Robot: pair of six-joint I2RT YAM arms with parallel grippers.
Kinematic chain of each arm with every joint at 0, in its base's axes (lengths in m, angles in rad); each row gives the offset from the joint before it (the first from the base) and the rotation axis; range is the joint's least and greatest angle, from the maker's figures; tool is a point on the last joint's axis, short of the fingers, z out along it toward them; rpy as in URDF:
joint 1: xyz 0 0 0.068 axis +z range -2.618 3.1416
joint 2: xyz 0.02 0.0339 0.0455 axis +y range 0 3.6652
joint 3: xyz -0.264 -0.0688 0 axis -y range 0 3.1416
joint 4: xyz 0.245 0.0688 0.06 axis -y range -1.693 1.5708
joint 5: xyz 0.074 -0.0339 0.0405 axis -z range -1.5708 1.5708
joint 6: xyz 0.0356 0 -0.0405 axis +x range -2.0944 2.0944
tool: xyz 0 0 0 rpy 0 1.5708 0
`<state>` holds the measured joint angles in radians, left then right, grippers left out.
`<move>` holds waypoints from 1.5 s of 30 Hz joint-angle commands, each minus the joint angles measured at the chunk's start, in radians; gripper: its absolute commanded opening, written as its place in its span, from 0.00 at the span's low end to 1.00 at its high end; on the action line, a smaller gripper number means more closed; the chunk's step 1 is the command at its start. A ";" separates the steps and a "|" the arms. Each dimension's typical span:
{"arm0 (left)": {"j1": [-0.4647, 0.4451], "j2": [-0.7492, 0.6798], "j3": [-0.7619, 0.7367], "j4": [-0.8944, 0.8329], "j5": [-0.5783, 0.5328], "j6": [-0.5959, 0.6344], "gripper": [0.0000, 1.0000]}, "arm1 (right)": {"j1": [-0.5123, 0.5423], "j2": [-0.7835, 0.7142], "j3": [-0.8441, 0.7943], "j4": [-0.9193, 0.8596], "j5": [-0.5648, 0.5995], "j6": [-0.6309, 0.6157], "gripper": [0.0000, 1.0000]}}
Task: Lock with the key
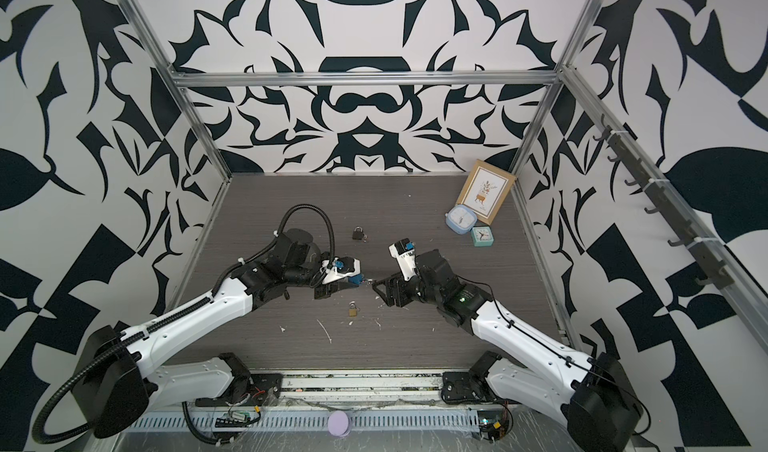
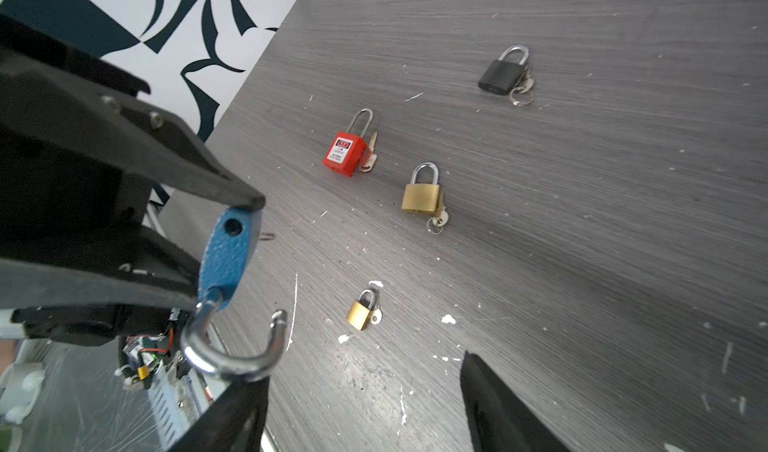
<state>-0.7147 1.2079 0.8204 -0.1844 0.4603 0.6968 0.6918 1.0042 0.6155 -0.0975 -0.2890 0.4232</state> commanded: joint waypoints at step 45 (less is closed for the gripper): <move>-0.058 0.138 0.109 -0.056 -0.113 -0.086 0.00 | -0.006 0.063 0.136 -0.079 -0.009 0.764 0.64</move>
<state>-0.7689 1.3422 0.8993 -0.2550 0.3431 0.6125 0.6888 1.0599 0.7319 -0.2501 -0.2504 1.1507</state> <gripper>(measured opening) 0.392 0.653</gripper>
